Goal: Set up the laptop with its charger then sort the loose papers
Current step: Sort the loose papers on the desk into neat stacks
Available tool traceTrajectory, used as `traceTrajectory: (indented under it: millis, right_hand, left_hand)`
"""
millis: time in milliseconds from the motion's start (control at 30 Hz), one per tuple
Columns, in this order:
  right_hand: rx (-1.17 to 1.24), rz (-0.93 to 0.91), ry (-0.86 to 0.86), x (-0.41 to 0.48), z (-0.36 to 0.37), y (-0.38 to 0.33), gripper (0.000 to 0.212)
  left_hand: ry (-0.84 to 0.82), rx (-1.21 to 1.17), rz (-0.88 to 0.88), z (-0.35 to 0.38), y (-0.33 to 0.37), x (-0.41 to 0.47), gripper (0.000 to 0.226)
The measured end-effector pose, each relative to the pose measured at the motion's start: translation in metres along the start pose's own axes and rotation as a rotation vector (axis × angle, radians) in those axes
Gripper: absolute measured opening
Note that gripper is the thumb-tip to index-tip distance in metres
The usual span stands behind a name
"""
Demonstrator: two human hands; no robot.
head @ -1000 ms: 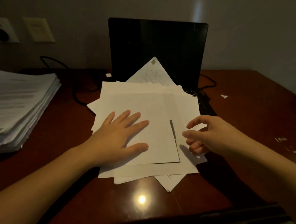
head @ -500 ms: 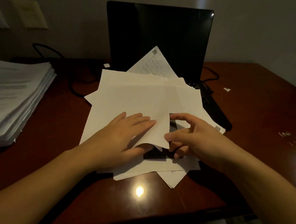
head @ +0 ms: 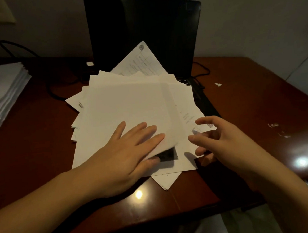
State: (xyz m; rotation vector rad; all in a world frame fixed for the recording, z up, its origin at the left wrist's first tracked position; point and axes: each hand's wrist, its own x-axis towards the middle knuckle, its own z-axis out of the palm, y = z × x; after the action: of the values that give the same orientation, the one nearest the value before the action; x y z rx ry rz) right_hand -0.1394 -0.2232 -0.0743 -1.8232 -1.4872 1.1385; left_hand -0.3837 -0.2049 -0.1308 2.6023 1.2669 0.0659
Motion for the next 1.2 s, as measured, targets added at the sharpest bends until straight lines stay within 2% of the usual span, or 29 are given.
traceTrajectory:
  millis: [200,267,367,467,600,700,800,867,933,1100,1200]
  right_hand:
    - [0.308,0.123,-0.167,-0.003,-0.003,0.0,0.06]
    - [0.36,0.15,-0.217,-0.002,0.0,-0.001,0.054]
    - [0.3,0.135,-0.246,0.001,0.009,-0.001,0.032]
    - [0.192,0.068,-0.275,0.002,0.015,-0.004,0.024]
    - [0.232,0.017,-0.245,0.005,0.027,-0.008,0.02]
    - [0.259,0.015,-0.268,0.005,0.035,-0.011,0.024]
    - [0.115,-0.052,-0.055,0.006,0.023,-0.008,0.03]
    - [0.014,-0.098,0.107,0.008,0.01,0.003,0.023]
    - [0.0,-0.057,0.15,0.006,0.003,0.012,0.017]
    - [0.176,0.071,0.006,0.0,-0.007,0.017,0.034]
    - [0.206,0.12,-0.133,0.002,-0.007,0.012,0.022]
  left_hand:
    - [-0.005,0.113,0.015,0.0,0.002,-0.001,0.087]
    - [0.031,0.099,0.039,0.001,0.001,-0.001,0.094]
    - [0.07,0.048,0.053,0.0,0.0,-0.002,0.097]
    - [0.113,-0.01,0.085,-0.002,0.001,-0.002,0.095]
    - [0.114,-0.054,0.081,-0.005,0.005,-0.001,0.096]
    - [0.172,-0.121,0.087,-0.004,0.006,-0.002,0.084]
    - [0.181,-0.256,0.017,-0.005,0.008,-0.006,0.073]
    - [0.192,-0.305,-0.003,-0.005,0.012,-0.007,0.067]
    - [0.188,-0.295,0.001,-0.003,0.014,-0.005,0.066]
    - [0.123,-0.277,-0.019,-0.001,0.015,0.001,0.066]
    - [0.148,-0.313,-0.026,0.002,0.011,0.003,0.063]
